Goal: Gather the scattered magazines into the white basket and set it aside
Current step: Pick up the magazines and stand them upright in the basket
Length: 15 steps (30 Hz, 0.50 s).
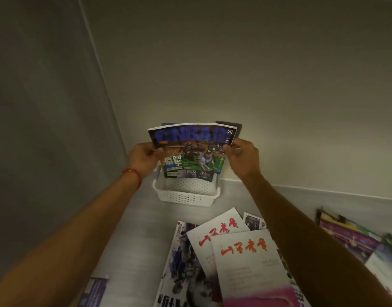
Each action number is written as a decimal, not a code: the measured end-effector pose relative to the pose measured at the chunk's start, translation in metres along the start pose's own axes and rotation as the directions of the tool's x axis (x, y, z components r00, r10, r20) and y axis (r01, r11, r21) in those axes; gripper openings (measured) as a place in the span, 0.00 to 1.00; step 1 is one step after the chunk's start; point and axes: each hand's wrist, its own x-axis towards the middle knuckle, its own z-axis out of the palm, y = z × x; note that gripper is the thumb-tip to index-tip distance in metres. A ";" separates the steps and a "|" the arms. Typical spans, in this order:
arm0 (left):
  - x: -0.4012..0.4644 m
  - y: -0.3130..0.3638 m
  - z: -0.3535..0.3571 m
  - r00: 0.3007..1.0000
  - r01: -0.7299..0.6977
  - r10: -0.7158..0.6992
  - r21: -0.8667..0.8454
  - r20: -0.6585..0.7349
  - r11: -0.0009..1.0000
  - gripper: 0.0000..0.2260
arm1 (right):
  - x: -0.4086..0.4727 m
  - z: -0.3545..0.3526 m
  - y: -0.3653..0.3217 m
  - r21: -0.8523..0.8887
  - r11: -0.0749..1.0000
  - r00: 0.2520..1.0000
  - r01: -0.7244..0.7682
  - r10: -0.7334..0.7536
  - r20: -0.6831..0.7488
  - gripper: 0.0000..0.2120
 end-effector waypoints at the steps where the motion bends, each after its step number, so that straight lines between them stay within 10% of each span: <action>1: 0.008 -0.007 0.004 0.999 0.033 -0.033 -0.029 -0.012 0.999 0.10 | 0.005 0.009 0.001 0.003 0.999 0.999 -0.051 0.051 0.000 0.09; 15: 0.038 -0.048 0.046 0.914 0.404 -0.381 -0.411 0.140 0.817 0.04 | 0.029 0.086 0.036 0.272 0.774 0.814 -0.571 0.577 0.068 0.13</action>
